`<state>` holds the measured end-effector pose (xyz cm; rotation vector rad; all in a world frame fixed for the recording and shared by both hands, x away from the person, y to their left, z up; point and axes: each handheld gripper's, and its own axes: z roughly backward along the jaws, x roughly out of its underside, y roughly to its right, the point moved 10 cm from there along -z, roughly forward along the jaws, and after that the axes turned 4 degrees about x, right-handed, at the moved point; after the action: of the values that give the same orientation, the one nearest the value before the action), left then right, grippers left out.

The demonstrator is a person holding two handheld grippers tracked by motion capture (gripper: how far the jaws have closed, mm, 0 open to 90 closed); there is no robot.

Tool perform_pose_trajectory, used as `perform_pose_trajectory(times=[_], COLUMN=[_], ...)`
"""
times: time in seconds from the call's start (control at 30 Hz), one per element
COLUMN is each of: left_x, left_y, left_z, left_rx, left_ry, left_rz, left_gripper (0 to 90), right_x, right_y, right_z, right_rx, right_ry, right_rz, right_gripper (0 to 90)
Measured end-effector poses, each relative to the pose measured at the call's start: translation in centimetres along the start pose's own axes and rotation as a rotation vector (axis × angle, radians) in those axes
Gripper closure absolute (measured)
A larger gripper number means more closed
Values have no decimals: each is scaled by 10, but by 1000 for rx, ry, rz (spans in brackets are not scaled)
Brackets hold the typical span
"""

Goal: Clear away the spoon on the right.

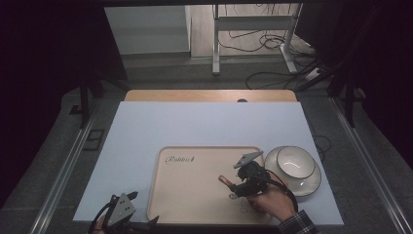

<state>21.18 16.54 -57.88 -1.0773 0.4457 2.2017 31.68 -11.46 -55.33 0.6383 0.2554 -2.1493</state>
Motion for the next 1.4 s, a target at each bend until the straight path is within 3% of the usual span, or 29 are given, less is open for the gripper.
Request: perform_pose_trajectory(times=[0.37, 0.47, 0.67, 0.83, 1.4], left_x=[0, 0, 1, 1, 1], left_y=[-1, -1, 1, 0, 0], left_z=[0, 0, -1, -1, -2], left_rx=[1, 4, 10, 14, 22], left_ry=[4, 4, -7, -8, -12], left_rz=[9, 10, 3, 6, 7], left_gripper=[0, 0, 0, 0, 0], right_x=[1, 4, 11, 15, 25], right_y=[-1, -3, -10, -15, -9], right_z=[-1, -3, -11, -15, -29], right_rx=[28, 24, 33, 9, 22], right_ry=[113, 131, 141, 143, 89], right_rz=[-27, -29, 17, 33, 23], right_gripper=[415, 482, 721, 895, 897])
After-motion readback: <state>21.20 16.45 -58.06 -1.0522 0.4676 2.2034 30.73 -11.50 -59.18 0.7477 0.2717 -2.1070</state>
